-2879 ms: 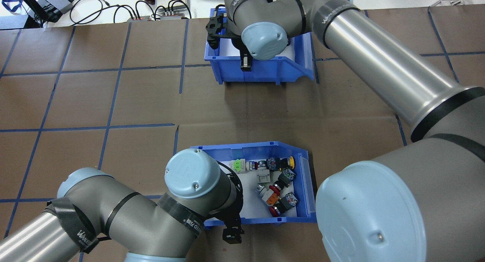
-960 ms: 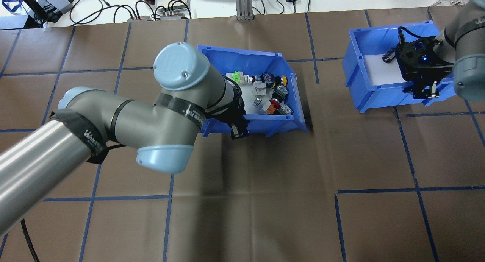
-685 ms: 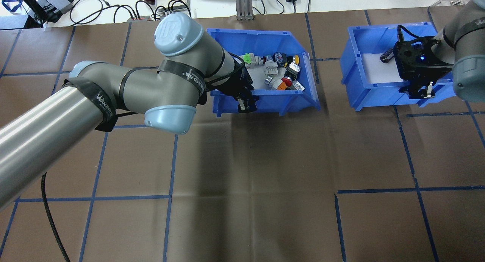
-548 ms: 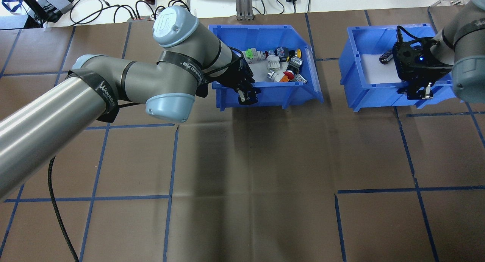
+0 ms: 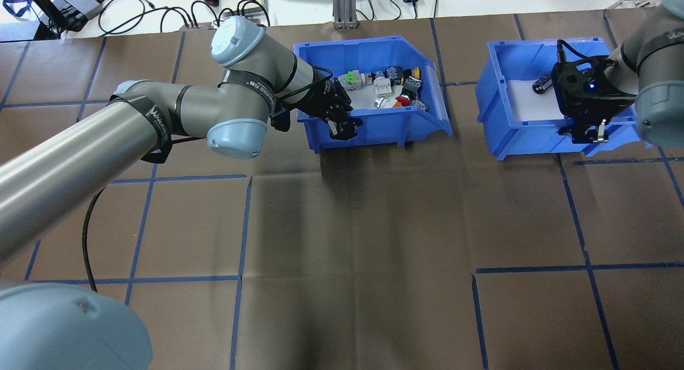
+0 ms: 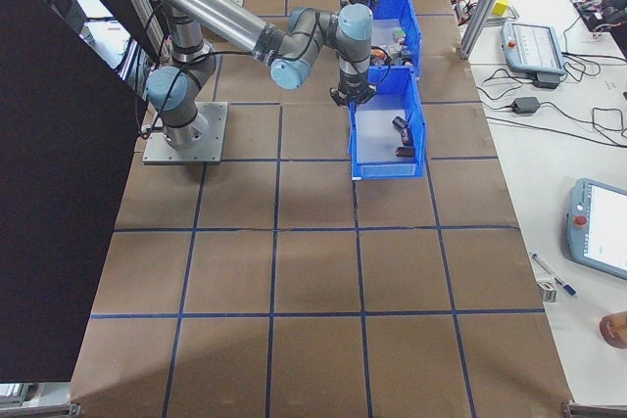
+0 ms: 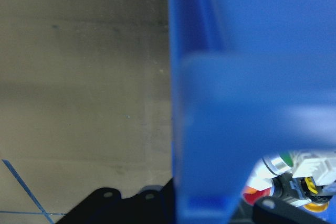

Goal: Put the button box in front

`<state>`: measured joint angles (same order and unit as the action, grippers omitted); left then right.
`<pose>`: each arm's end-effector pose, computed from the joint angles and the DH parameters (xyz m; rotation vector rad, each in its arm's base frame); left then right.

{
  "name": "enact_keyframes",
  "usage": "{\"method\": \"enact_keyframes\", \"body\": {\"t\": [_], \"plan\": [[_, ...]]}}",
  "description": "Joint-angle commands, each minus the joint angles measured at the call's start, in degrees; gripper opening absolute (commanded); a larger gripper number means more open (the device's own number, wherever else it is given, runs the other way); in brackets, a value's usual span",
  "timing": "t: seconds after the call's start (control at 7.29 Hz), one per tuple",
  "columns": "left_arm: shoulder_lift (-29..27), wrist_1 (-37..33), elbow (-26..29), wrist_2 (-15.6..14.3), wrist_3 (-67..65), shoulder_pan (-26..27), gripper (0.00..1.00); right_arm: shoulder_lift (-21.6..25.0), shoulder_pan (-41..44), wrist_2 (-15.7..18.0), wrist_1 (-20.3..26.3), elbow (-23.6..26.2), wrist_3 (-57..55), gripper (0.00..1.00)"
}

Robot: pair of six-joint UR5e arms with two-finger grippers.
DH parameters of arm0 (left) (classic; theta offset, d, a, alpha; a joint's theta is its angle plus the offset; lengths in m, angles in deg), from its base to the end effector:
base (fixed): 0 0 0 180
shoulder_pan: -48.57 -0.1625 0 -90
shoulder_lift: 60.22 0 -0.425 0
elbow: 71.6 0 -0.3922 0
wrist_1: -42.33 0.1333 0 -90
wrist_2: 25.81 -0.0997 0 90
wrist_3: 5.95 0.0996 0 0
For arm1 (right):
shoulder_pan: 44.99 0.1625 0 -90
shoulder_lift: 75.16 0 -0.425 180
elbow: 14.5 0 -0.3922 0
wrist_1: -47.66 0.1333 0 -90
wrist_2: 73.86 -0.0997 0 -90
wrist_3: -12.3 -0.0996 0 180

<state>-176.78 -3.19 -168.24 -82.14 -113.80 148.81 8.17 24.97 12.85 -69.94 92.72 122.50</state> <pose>-0.2979 -0.5886 0.2661 1.9214 -1.7859 -0.5472 -0.0455 -0.5304 0.3330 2.2004 -2.1902 0.1232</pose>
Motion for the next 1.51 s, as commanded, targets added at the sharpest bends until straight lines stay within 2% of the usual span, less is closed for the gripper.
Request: {"method": "enact_keyframes", "body": {"t": [0.0, 0.27, 1.1, 1.37], "plan": [[-2.1, 2.9, 0.3, 1.1, 0.7, -0.7, 0.00, 0.0, 0.0, 0.2, 0.0, 0.0, 0.1, 0.06], [-3.0, 2.8, 0.7, 1.2, 4.2, -2.4, 0.00, 0.0, 0.0, 0.2, 0.0, 0.1, 0.1, 0.06], [-3.2, 2.1, -0.5, 1.4, 4.1, -2.1, 0.01, -0.1, 0.0, -0.1, 0.0, 0.2, -0.1, 0.06], [-3.1, 1.9, -0.6, 1.4, 4.2, -1.5, 0.11, 0.0, 0.0, -0.1, 0.0, 0.2, -0.1, 0.06]]}}
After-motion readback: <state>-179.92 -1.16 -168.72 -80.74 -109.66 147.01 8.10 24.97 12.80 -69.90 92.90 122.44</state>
